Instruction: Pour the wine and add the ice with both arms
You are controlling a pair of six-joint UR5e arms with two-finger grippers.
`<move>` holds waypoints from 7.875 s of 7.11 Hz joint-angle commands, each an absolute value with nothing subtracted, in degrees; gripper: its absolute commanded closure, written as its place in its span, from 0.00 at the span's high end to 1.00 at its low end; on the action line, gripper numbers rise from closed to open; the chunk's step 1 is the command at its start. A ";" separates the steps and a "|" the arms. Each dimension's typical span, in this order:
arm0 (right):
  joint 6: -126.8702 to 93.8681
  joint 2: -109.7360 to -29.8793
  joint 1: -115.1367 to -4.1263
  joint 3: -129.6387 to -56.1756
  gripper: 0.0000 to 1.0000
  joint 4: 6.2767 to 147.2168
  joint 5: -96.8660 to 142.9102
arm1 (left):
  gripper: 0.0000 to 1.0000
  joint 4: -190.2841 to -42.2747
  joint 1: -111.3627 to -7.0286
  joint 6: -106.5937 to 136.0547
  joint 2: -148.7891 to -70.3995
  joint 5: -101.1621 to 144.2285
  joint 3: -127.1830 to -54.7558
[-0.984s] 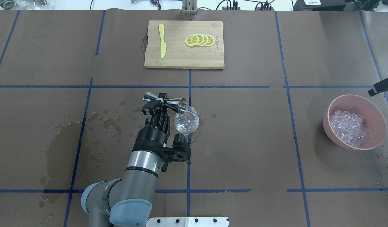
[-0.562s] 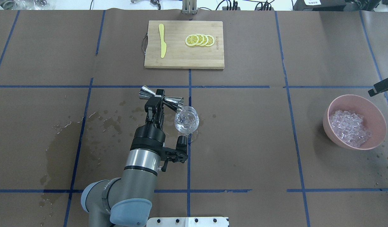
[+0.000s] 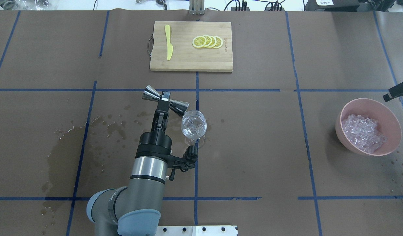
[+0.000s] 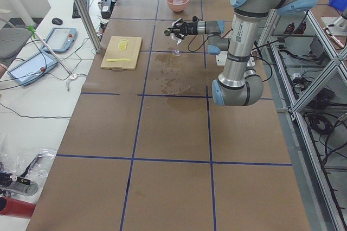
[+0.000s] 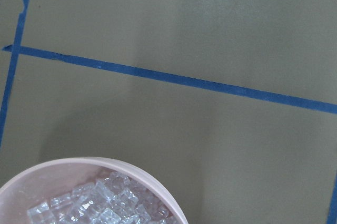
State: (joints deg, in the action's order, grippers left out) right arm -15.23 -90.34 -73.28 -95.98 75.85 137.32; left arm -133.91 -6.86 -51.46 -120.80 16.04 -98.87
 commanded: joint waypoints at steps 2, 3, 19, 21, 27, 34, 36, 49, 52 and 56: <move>-15.21 -89.65 -73.30 -95.45 1.00 75.85 137.29 | 0.00 -151.88 -7.82 -48.51 -119.01 15.12 -98.96; -15.73 -89.30 -73.30 -96.06 1.00 75.85 137.29 | 0.00 -161.97 -8.87 -48.43 -116.13 15.38 -98.88; -23.82 -90.44 -73.39 -105.03 1.00 75.67 137.20 | 0.00 -203.82 -6.69 -3.89 -76.11 21.88 -83.06; -23.82 -90.79 -73.39 -105.55 1.00 75.67 137.20 | 0.00 -203.99 -1.26 20.04 -76.20 21.27 -83.14; -23.82 -91.76 -73.48 -106.08 1.00 75.67 137.29 | 0.00 -203.91 3.60 42.19 -76.20 19.42 -80.78; -23.91 -92.46 -73.48 -106.52 1.00 75.67 137.46 | 0.01 -203.55 5.00 42.19 -76.46 19.69 -80.16; -23.91 -92.46 -73.39 -106.52 1.00 75.67 137.37 | 0.03 -203.55 5.53 42.19 -76.55 19.77 -80.16; -23.82 -92.81 -73.48 -106.52 1.00 75.67 137.46 | 0.58 -203.47 7.65 42.89 -76.73 21.53 -79.19; -23.91 -92.81 -73.48 -106.61 1.00 75.67 137.46 | 0.92 -203.47 8.00 42.80 -76.64 21.53 -79.19; -23.91 -92.99 -73.48 -106.96 1.00 75.67 137.46 | 0.98 -203.47 8.09 42.10 -72.19 32.13 -80.85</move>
